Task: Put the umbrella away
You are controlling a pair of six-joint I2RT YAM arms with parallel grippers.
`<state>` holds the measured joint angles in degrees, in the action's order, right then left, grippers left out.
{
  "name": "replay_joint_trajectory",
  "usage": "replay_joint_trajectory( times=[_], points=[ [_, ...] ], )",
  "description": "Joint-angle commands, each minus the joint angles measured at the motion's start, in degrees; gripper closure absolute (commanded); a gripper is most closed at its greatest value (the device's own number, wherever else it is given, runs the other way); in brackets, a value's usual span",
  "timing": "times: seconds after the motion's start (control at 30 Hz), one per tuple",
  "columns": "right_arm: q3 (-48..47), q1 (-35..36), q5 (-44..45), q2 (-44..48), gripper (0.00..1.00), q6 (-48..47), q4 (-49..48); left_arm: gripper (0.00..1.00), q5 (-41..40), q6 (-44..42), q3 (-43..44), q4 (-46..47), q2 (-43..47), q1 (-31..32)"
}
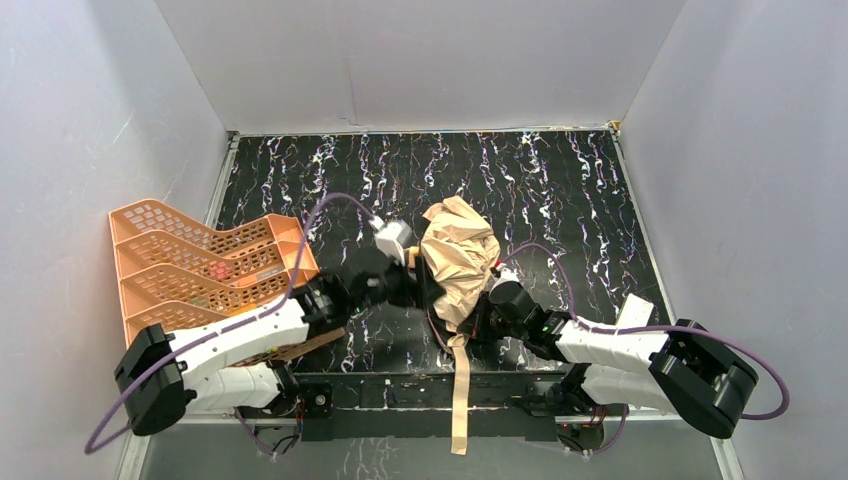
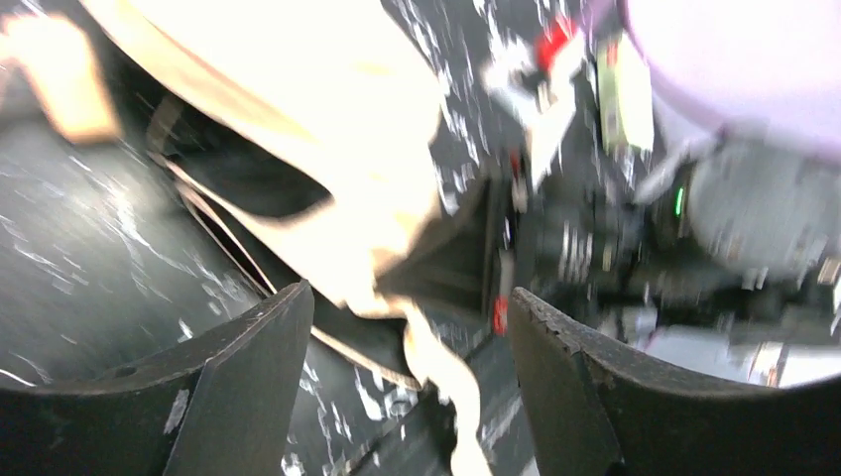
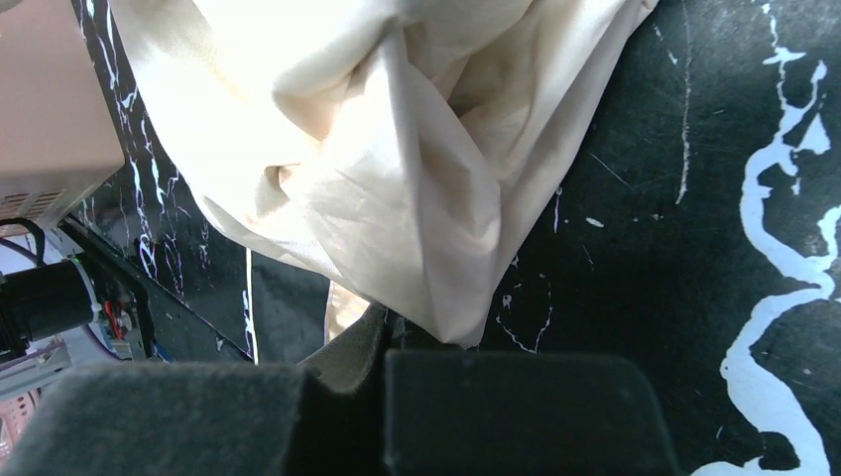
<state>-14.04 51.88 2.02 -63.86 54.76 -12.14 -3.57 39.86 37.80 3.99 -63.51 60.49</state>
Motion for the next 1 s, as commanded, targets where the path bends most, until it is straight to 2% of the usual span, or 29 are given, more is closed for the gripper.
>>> replay_joint_trajectory(
  times=[0.0,0.17,0.3,0.5,0.87,0.97],
  points=[
    [1.7,0.1,2.0,-0.4,1.00,-0.2,0.9,0.27,7.3,-0.8,6.3,-3.4,-1.1,-13.0],
    [1.7,0.2,2.3,-0.4,1.00,-0.4,0.8,0.23,13.2,-0.4,13.8,-2.2,-11.2,-19.8],
    [1.8,0.2,2.0,-0.4,1.00,-0.5,0.9,0.23,15.8,0.4,16.9,-0.5,-17.4,-21.1],
    [2.0,0.2,2.2,0.6,1.00,-0.4,1.1,0.26,17.9,1.5,16.2,1.4,-20.8,-22.0],
    [1.2,0.1,1.6,0.1,1.00,-0.8,1.0,0.47,23.2,1.5,16.6,7.3,-26.8,-23.7],
    [1.1,0.2,1.6,-0.1,1.00,-0.8,0.8,0.64,24.6,2.0,16.2,8.6,-27.0,-23.7]
  ],
)
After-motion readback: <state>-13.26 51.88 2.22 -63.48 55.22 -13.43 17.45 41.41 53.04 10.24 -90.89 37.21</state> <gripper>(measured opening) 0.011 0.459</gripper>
